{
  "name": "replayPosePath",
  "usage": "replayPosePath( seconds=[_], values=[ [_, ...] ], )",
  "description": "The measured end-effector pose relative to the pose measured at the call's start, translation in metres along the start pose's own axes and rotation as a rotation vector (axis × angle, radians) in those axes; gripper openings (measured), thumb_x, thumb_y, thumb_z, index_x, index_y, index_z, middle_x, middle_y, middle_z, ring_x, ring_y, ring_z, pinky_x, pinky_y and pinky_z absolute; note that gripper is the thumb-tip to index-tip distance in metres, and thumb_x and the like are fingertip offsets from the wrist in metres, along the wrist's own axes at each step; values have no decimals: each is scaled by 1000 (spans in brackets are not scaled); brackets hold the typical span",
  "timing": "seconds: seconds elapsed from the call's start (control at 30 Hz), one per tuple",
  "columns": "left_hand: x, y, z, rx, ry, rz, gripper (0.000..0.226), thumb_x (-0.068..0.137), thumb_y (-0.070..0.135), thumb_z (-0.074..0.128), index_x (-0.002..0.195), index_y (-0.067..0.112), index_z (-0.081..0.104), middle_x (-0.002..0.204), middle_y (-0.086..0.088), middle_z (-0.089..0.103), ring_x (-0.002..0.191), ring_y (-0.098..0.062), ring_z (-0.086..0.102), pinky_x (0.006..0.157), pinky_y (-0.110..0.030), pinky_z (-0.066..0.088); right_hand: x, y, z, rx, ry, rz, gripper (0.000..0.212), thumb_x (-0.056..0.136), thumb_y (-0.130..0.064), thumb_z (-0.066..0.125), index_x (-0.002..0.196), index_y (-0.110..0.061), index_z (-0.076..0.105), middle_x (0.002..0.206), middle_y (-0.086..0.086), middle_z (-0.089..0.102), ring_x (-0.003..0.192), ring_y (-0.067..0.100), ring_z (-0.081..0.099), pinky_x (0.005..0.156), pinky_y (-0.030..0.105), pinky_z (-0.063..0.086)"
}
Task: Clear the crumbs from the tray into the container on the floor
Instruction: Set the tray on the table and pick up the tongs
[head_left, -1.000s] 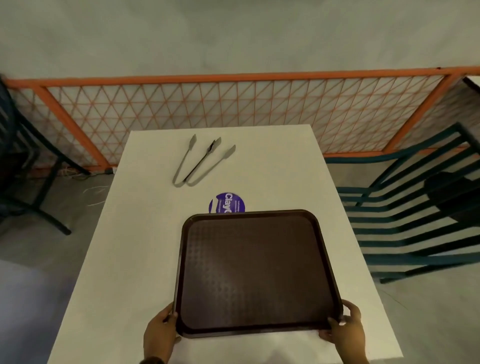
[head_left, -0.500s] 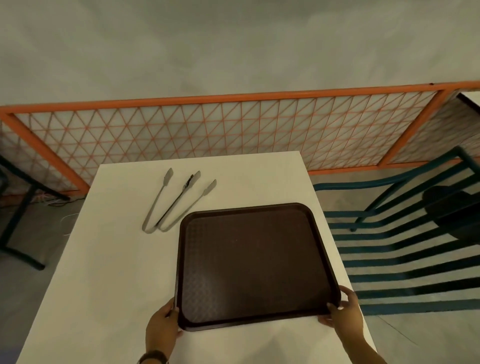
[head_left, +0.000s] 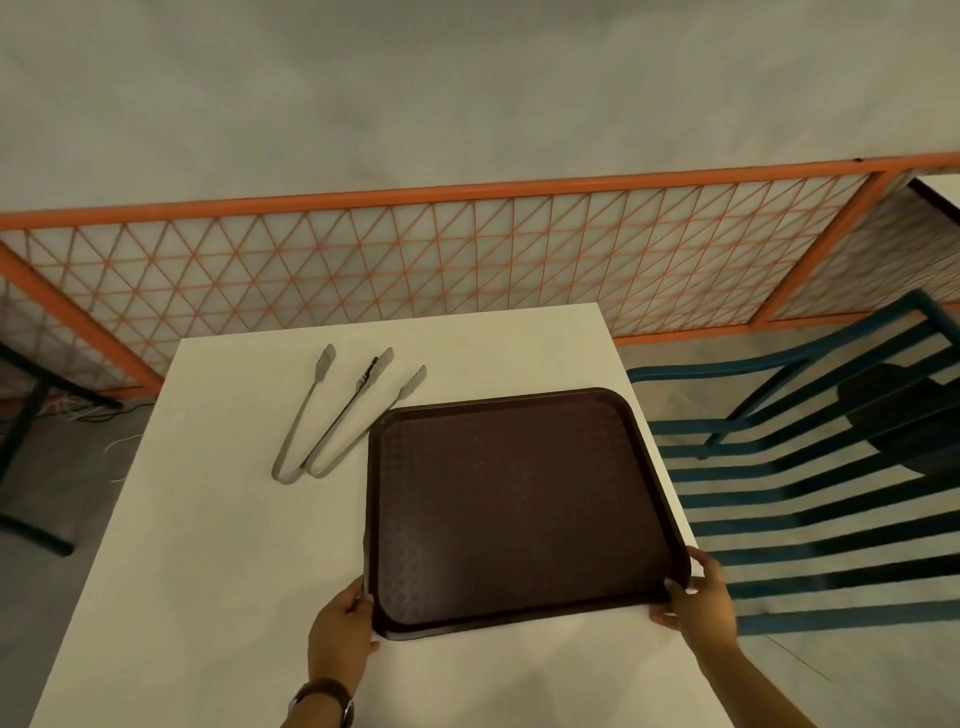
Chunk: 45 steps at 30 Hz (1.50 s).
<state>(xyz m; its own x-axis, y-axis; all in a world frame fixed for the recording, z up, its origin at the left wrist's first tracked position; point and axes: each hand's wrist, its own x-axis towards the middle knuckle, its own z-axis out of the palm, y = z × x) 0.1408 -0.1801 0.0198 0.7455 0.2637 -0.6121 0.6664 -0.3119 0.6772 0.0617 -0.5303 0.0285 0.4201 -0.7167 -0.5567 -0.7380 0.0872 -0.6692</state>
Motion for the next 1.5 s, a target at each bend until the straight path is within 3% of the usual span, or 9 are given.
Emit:
replayPosePath(
  seconds=[0.07,0.23,0.47,0.63,0.77,0.97,1.13,1.3,1.5],
  values=[
    [1,0,-4,-18,-2,11,34,94,15,48,127,11,54,117,-13,62,92,-28,57,74,-37,54,-7,1,3,-82,49,-33,53,92,-8,54,139,-22,36,133,21,45,72,33,64,68,51,58],
    [14,9,-27,-66,22,71,32,94,13,48,124,9,56,127,-17,56,104,-34,58,73,-34,53,-33,-7,20,-339,250,-188,50,92,-21,56,139,-20,38,143,15,38,115,40,54,87,54,51],
    [26,23,-78,-199,56,146,23,92,6,49,107,13,65,116,-10,61,83,-17,61,87,-32,49,-86,-58,108,-486,-124,-607,25,94,-20,53,118,-15,58,122,6,54,81,17,58,75,26,44],
    [27,22,-109,-281,74,170,25,92,4,45,103,14,66,102,-9,61,74,-16,59,73,-25,50,-112,-120,210,-597,-452,-781,27,94,-23,51,120,-15,54,75,-3,55,75,19,58,67,28,43],
    [31,7,-134,-310,110,157,25,92,3,45,101,14,66,95,-5,61,69,-14,59,68,-23,47,-130,-149,293,-701,-590,-878,36,92,-19,53,126,-11,48,81,9,60,88,29,62,74,31,46],
    [41,-17,-166,-337,184,144,26,92,4,45,99,18,66,91,-1,62,70,-14,59,72,-24,48,-140,-154,362,-804,-618,-648,40,89,-17,49,127,-9,40,102,14,54,85,36,63,70,46,57],
    [51,-31,-179,-344,202,136,27,92,4,46,99,20,66,93,-1,64,73,-16,59,76,-26,48,-136,-151,379,-694,-579,-576,3,89,-14,49,87,-11,49,97,17,60,73,39,67,60,49,58],
    [63,-27,-185,-301,205,156,28,92,3,44,100,17,66,97,-7,63,73,-17,60,75,-26,49,-141,-146,373,-519,-549,-601,28,83,-20,58,65,-19,37,86,17,60,78,39,65,66,52,57],
    [87,6,-174,-248,144,200,25,91,5,45,99,18,66,102,-8,63,82,-22,60,83,-34,50,-171,-164,311,-194,-404,-562,42,79,-13,68,59,-13,31,55,6,41,57,32,61,42,33,48]
  ],
)
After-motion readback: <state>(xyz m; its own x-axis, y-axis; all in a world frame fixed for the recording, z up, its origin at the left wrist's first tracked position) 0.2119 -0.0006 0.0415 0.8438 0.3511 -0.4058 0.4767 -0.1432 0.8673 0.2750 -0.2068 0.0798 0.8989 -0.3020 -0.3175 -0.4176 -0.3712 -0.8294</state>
